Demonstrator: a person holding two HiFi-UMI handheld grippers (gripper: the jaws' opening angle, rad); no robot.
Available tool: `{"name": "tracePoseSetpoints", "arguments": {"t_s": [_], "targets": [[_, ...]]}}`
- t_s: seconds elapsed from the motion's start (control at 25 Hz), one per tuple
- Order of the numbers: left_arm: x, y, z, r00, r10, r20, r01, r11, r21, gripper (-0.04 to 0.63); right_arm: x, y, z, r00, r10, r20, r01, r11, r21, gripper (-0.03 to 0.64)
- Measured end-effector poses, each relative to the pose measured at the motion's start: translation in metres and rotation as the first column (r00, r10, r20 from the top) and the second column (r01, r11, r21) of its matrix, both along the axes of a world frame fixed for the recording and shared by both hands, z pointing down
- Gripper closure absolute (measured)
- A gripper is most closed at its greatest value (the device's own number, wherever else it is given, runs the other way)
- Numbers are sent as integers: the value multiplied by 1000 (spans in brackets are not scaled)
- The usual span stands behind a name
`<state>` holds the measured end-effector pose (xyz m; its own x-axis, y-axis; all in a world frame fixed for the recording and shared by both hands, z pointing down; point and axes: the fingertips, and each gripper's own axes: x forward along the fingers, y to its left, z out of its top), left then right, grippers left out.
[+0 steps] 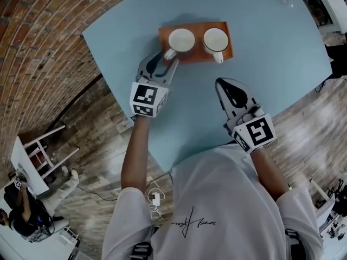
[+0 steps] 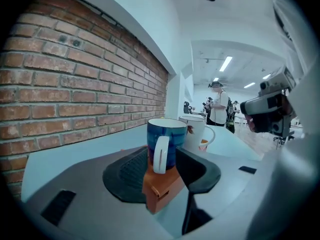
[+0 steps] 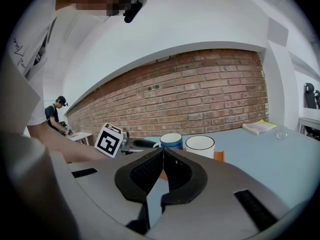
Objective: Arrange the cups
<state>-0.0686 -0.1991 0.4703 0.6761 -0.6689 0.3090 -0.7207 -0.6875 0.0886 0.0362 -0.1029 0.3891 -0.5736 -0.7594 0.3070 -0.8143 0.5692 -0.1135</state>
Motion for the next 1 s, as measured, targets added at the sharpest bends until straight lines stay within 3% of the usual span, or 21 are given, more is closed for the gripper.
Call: {"name": "tracePoseSetpoints", "arguments": {"t_s": [0.48, 0.68, 1.0], "targets": [[3, -6, 0, 999, 51, -15, -50, 998, 23, 443, 10, -4, 13, 1000, 13, -7, -13, 999, -36, 595], [8, -1, 1, 998, 69, -12, -68, 997, 37, 492, 7, -4, 15, 1000, 11, -12, -11, 999, -41, 595], [13, -1, 0, 1000, 25, -13, -25, 998, 55, 532, 1, 0, 18, 1000, 0, -17, 0, 999, -46, 595]]}}
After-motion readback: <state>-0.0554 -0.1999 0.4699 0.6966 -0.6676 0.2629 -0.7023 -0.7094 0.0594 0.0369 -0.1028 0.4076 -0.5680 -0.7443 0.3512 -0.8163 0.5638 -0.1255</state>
